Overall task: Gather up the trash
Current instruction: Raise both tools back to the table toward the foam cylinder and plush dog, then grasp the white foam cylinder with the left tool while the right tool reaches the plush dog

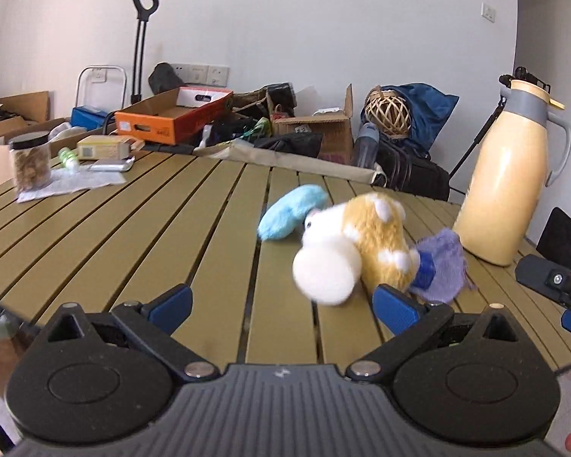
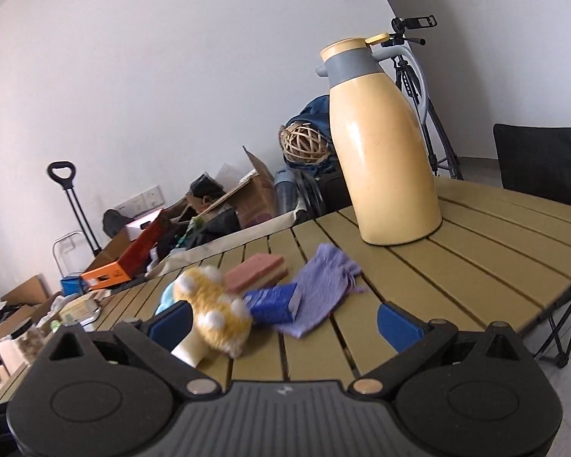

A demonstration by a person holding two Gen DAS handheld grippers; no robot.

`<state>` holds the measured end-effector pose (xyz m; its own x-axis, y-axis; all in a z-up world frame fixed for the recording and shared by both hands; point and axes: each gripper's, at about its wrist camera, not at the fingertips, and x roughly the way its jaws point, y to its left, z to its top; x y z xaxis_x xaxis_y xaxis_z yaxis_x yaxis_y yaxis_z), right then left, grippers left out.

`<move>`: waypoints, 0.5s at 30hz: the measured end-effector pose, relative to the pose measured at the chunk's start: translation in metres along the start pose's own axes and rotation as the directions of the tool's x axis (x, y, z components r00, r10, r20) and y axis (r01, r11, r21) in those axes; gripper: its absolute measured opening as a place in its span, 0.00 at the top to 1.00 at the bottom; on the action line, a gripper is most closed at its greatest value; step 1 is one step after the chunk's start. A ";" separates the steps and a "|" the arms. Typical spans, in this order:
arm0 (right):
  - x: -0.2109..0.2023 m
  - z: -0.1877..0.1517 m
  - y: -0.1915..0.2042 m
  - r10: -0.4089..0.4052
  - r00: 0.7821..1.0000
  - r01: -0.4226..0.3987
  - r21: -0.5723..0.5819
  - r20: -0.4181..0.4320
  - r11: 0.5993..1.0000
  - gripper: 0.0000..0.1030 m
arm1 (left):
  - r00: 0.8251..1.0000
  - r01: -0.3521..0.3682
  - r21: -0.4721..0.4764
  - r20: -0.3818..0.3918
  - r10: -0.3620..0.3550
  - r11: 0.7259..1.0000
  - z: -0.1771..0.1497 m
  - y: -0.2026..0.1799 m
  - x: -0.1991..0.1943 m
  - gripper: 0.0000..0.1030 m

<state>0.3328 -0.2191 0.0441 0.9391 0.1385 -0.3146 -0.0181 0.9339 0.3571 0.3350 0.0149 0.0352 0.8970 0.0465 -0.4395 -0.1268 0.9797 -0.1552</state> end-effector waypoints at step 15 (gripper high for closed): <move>0.070 0.012 -0.005 -0.065 0.997 0.063 -0.056 -0.037 0.996 0.00 | 0.996 0.034 0.090 -0.082 -0.026 0.995 0.015 -0.024 0.094 0.00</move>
<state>0.4023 -0.2181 0.0307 0.9248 0.0897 -0.3698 0.0217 0.9578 0.2867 0.4287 -0.0014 0.0108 0.8625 0.0047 -0.5061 -0.0581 0.9943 -0.0898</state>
